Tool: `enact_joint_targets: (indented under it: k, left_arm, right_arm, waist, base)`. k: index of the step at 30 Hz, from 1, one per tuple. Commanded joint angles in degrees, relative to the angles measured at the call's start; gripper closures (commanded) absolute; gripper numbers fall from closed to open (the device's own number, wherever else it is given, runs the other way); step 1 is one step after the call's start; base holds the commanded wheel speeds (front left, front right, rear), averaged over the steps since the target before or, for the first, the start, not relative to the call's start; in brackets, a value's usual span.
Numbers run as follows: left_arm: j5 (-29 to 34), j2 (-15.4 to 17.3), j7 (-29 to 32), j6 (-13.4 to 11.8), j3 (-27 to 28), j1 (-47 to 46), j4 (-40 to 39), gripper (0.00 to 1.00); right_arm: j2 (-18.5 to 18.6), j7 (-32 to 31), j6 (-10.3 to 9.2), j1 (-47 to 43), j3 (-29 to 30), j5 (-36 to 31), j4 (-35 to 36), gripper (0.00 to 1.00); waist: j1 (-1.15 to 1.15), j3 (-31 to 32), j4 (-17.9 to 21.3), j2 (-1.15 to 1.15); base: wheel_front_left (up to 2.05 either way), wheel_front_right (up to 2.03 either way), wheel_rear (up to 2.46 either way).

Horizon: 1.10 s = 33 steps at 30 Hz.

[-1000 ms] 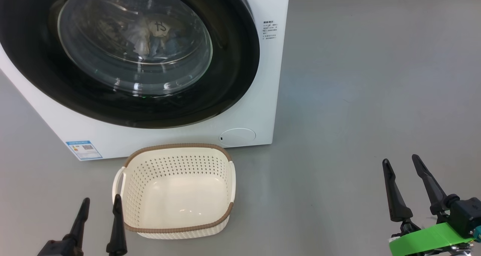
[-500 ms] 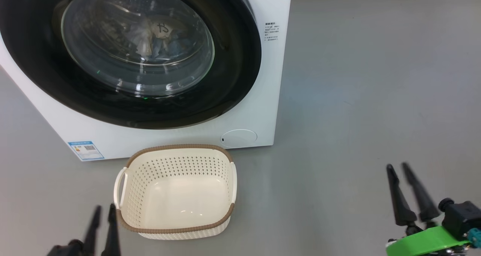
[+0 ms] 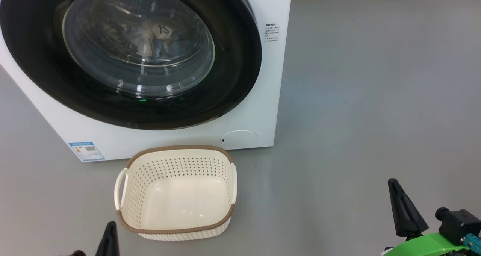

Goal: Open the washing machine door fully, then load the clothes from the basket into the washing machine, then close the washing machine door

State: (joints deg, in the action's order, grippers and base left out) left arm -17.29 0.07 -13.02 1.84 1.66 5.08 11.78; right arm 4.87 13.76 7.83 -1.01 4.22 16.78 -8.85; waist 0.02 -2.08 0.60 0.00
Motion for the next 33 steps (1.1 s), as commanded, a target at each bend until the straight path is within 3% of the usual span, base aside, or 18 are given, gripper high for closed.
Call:
enact_joint_targets:
  k: [1,33]
  left_arm:
    - [-1.75,0.60,0.40,0.44,0.50,-1.30,-1.01,1.00]
    - [-21.68,1.20,5.58,1.86,1.67,-4.04,-0.10,1.00]
  right_arm:
    - [0.34,-0.28,-0.04,1.11,-0.12,1.85,1.12,1.00]
    - [0.17,-5.21,-0.12,2.77,-0.10,22.42,-0.60,1.00]
  waist:
    - [-0.01,-0.03,-0.01,0.00]
    - [-0.02,0.47,-0.17,0.00]
  base:
    - [0.00,0.00,0.00]
    - [0.00,0.00,0.00]
